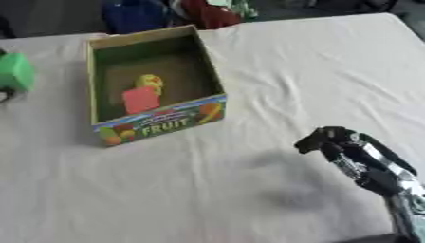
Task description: Pick up objects on the table and place them in the box.
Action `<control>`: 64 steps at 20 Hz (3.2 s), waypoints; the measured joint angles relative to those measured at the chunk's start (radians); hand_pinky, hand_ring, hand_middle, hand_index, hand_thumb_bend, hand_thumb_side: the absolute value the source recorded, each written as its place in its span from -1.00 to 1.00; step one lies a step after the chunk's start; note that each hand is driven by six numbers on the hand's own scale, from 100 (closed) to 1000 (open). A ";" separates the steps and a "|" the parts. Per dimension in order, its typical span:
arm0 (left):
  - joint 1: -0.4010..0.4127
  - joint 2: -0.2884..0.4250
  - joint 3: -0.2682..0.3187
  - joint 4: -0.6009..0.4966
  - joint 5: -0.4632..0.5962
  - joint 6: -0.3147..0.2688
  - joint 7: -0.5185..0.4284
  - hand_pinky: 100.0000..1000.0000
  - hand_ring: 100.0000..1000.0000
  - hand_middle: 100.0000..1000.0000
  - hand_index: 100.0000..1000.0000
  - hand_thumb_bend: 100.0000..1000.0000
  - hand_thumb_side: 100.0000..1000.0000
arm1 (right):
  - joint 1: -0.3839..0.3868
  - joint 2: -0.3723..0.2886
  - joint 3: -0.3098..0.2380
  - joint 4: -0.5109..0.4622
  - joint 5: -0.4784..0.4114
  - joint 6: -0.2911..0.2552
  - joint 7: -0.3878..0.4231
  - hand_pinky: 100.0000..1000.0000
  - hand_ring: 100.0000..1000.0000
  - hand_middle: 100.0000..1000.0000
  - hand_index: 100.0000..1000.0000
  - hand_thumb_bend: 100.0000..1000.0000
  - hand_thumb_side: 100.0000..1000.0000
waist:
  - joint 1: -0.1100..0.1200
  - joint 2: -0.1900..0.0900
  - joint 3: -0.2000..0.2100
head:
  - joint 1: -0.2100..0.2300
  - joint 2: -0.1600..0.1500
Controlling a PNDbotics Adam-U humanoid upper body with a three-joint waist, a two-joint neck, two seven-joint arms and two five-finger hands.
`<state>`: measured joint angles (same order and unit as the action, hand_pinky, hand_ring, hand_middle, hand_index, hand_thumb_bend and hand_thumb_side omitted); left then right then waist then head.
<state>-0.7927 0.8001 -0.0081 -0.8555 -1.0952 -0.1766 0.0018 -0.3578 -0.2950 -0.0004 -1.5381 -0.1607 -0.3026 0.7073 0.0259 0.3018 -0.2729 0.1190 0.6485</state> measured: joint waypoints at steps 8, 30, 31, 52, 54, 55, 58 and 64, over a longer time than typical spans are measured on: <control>0.001 0.000 -0.015 -0.080 0.084 -0.020 0.000 0.19 -0.01 -0.04 0.35 -0.63 -1.00 | 0.005 0.000 -0.002 0.000 -0.005 0.006 0.003 0.40 0.43 0.09 0.25 -1.00 0.13 | 0.001 -0.039 0.026 | -0.002 0.000; -0.133 -0.213 -0.216 -0.325 0.200 -0.130 -0.157 0.18 -0.02 -0.03 0.38 -0.73 -0.86 | 0.015 0.008 0.002 0.003 -0.026 0.020 0.024 0.40 0.43 0.09 0.25 -1.00 0.11 | -0.008 -0.080 0.016 | 0.021 0.005; -0.135 -0.227 -0.217 -0.311 0.188 -0.133 -0.158 0.18 -0.02 -0.03 0.38 -0.74 -0.85 | 0.015 0.009 0.003 0.003 -0.026 0.020 0.025 0.40 0.43 0.09 0.25 -1.00 0.11 | -0.008 -0.080 0.014 | 0.025 0.005; -0.144 -0.335 -0.228 -0.188 0.061 -0.185 -0.209 0.32 0.16 0.25 0.76 0.08 0.15 | 0.014 0.010 0.008 0.003 -0.026 0.021 0.032 0.40 0.43 0.10 0.24 -1.00 0.11 | -0.006 -0.079 -0.001 | 0.084 0.000; -0.143 -0.333 -0.228 -0.198 0.070 -0.180 -0.214 0.32 0.16 0.25 0.77 0.25 0.36 | 0.014 0.010 0.007 0.003 -0.026 0.021 0.032 0.40 0.44 0.10 0.24 -1.00 0.11 | -0.006 -0.079 0.001 | 0.082 -0.001; -0.141 -0.329 -0.227 -0.205 0.079 -0.176 -0.215 0.32 0.16 0.25 0.77 0.30 0.41 | 0.014 0.010 0.007 0.003 -0.026 0.021 0.032 0.40 0.44 0.10 0.24 -1.00 0.11 | -0.006 -0.079 0.002 | 0.080 -0.001; -0.135 -0.310 -0.219 -0.225 0.107 -0.160 -0.217 0.31 0.14 0.23 0.77 0.39 0.51 | 0.014 0.010 0.007 0.003 -0.026 0.020 0.031 0.40 0.44 0.10 0.24 -1.00 0.11 | -0.006 -0.079 0.007 | 0.078 -0.007; -0.086 -0.254 -0.203 -0.313 0.210 -0.124 -0.199 0.24 0.05 0.13 0.69 0.12 0.37 | 0.014 0.010 0.003 0.004 -0.026 0.017 0.026 0.40 0.44 0.10 0.24 -1.00 0.11 | -0.007 -0.076 0.023 | 0.063 -0.009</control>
<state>-0.8786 0.5465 -0.2115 -1.1681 -0.8856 -0.3010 -0.1976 -0.3436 -0.2849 0.0025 -1.5341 -0.1871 -0.2858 0.7335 0.0191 0.2259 -0.2500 0.1822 0.6394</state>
